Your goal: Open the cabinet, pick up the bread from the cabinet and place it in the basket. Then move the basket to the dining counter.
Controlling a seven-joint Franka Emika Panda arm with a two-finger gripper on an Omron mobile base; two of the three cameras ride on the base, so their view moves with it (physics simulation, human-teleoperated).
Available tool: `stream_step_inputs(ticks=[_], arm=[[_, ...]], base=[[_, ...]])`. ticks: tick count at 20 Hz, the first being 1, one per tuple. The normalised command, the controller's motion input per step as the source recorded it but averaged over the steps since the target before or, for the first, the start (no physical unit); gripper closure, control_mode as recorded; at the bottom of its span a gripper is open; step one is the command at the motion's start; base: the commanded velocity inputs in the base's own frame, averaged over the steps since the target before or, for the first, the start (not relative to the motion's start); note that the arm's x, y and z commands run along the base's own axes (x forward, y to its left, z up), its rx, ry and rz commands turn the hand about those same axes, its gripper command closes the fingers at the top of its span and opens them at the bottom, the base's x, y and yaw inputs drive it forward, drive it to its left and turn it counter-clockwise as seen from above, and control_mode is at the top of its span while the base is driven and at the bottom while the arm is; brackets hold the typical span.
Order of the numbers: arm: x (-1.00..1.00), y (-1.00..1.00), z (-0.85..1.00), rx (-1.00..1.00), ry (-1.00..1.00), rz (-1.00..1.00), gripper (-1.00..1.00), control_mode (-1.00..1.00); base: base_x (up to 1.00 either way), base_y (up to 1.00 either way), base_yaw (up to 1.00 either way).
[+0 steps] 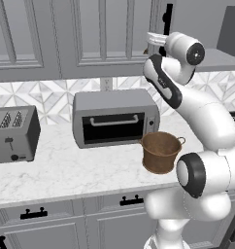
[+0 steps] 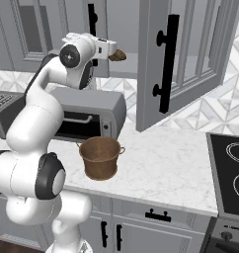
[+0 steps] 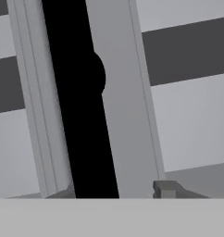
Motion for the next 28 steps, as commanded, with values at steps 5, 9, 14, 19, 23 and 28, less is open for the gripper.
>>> stream_step_inputs(ticks=[5, 9, 14, 19, 23, 28], arm=[[0.00, 0.69, 0.00, -0.13, 0.00, 0.03, 1.00, -1.00], [0.00, 0.78, 0.00, -0.08, 0.02, 0.11, 1.00, -1.00], [-0.34, 0.98, 0.00, -0.07, 0.00, 0.08, 1.00, -1.00], [-0.42, 1.00, 0.02, -0.05, 0.00, 0.06, 1.00, -1.00], [-0.63, 1.00, 0.06, -0.02, 0.00, 0.02, 1.00, -1.00], [-0.80, 0.99, 0.07, -0.01, 0.00, 0.00, 1.00, -1.00]], base=[[0.00, 0.00, 0.00], [0.00, 0.00, 0.00], [0.00, 0.00, 0.00], [0.00, 0.00, 0.00], [0.00, 0.00, 0.00], [0.00, 0.00, 0.00]])
